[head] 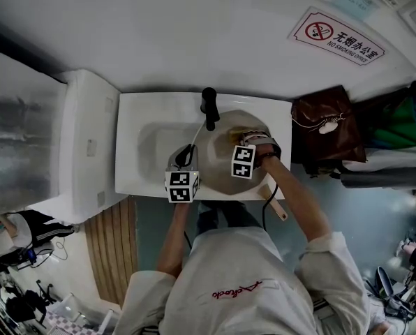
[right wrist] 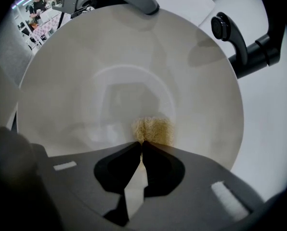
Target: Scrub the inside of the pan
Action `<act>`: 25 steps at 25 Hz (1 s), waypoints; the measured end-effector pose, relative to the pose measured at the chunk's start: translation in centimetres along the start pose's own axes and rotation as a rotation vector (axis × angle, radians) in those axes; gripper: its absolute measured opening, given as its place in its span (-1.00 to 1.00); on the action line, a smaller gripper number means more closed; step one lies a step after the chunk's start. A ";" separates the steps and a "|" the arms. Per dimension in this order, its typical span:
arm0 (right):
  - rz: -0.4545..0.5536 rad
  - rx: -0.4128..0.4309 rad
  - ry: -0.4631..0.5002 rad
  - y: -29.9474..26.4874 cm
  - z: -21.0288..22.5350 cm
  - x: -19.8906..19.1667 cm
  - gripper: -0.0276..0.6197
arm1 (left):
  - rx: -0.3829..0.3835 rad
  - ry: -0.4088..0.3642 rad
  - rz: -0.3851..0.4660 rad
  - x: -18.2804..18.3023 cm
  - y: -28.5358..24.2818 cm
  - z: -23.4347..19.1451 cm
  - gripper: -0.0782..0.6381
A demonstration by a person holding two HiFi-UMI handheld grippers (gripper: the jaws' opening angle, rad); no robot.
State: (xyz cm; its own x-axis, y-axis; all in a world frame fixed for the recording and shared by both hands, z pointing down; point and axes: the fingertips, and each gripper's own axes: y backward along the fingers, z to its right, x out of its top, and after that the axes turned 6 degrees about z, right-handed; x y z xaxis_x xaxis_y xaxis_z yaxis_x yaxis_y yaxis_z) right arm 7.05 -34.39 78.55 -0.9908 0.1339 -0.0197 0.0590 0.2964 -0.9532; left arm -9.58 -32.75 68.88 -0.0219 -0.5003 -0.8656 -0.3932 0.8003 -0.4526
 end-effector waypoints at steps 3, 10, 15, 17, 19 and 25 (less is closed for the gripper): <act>-0.005 0.014 0.010 0.2 -1.2 -0.4 -0.84 | -0.001 -0.002 0.000 0.0 0.0 0.0 -0.69; -0.014 0.050 0.030 0.5 -4.2 -1.2 -0.84 | 0.004 0.001 -0.004 -0.1 -0.1 0.0 -0.69; -0.014 0.067 0.043 0.6 -6.0 -1.2 -0.84 | 0.004 -0.004 -0.006 -0.1 -0.2 0.0 -0.69; -0.015 0.075 0.051 0.7 -6.7 -1.2 -0.84 | 0.002 -0.006 -0.005 -0.1 -0.2 0.0 -0.69; -0.018 0.084 0.064 0.9 -7.4 -1.0 -0.84 | 0.002 -0.007 -0.005 -0.1 -0.2 0.0 -0.69; -0.016 0.115 0.101 1.1 -9.4 -0.3 -0.84 | 0.001 -0.012 -0.010 -0.2 -0.2 0.0 -0.68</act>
State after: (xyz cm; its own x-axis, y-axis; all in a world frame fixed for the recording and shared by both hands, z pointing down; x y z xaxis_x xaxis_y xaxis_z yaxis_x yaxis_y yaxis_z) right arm 8.54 -25.25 80.36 -0.9738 0.2265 0.0203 0.0236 0.1893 -0.9816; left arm -9.45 -32.85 69.11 -0.0067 -0.5045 -0.8634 -0.3925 0.7954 -0.4618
